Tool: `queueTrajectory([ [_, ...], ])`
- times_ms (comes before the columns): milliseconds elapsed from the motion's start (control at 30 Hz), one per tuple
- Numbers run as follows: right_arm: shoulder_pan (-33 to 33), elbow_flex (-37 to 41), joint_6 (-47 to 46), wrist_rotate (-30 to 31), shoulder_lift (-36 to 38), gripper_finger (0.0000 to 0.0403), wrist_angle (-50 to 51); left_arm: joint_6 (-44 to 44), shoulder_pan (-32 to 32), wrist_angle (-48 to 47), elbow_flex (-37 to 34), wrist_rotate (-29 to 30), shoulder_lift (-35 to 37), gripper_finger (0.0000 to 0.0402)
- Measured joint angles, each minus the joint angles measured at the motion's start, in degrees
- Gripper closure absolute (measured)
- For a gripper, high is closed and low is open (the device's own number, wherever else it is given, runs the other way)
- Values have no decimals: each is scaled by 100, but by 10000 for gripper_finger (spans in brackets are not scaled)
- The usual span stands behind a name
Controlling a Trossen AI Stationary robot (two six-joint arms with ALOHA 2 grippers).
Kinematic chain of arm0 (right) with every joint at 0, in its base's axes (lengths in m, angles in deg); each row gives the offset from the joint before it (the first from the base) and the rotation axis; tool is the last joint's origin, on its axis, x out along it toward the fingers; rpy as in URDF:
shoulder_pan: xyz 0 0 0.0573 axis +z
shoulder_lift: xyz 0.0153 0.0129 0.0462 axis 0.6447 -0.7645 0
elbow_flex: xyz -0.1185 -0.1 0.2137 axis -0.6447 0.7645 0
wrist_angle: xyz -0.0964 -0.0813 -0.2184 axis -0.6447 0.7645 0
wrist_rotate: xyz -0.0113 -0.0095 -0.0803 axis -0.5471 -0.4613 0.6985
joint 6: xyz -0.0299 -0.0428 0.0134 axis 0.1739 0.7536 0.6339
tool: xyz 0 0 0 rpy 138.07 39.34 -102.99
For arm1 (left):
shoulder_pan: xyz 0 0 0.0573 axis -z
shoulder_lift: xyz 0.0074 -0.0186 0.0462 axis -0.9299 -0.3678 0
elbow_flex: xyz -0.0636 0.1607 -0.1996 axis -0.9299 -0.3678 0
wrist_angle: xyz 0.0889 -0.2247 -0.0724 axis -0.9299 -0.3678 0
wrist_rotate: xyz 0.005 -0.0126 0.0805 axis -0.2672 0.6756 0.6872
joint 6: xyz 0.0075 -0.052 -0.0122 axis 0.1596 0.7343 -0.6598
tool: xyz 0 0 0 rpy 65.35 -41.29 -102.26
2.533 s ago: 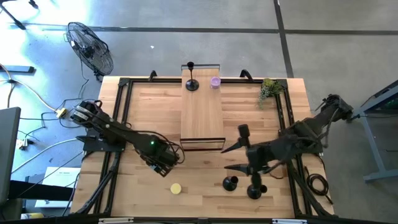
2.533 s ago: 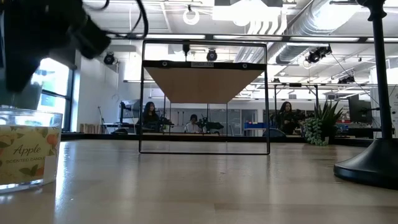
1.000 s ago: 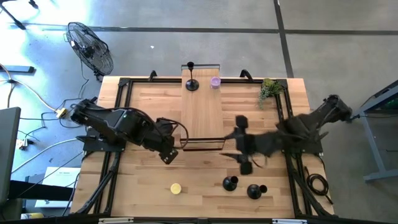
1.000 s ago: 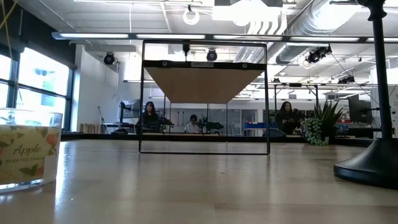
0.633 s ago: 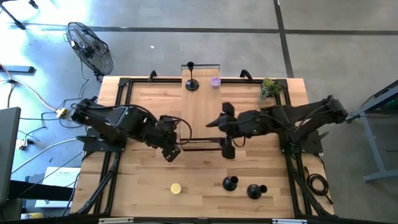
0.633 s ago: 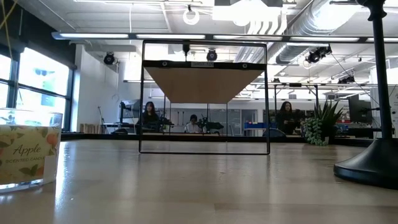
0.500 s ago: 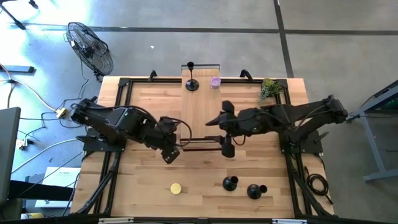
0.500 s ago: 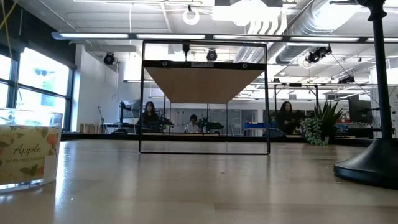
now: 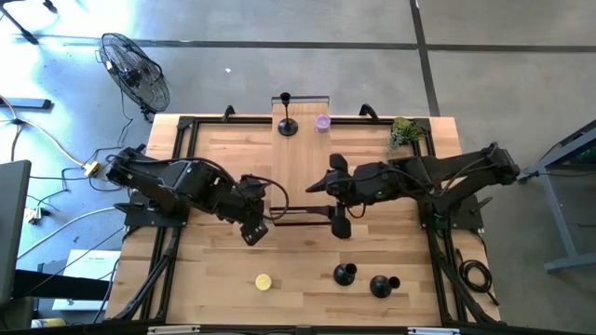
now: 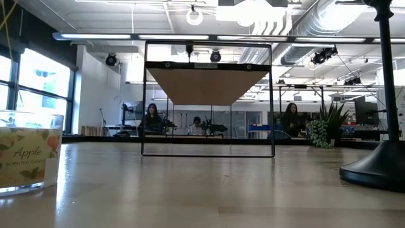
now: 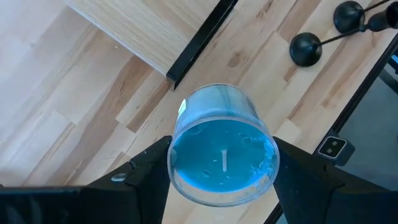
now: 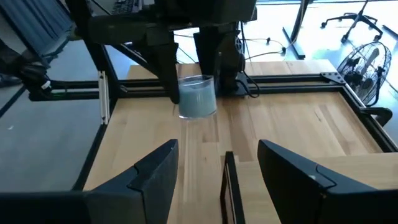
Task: Pick & Place candle stick holders
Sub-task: Put the blue scented candle on the shelf
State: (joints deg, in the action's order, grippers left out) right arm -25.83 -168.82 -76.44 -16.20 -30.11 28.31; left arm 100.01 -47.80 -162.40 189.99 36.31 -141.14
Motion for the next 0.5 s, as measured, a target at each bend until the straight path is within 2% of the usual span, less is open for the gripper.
queueTrajectory([
  [333, -10, 0, 13, -479, 9, 187, -8, -24, 0, -5, 0, 15, 0, 176],
  [500, -48, 0, 413, -1377, 9, 187, -4, -24, 0, -8, 0, 15, 0, 176],
])
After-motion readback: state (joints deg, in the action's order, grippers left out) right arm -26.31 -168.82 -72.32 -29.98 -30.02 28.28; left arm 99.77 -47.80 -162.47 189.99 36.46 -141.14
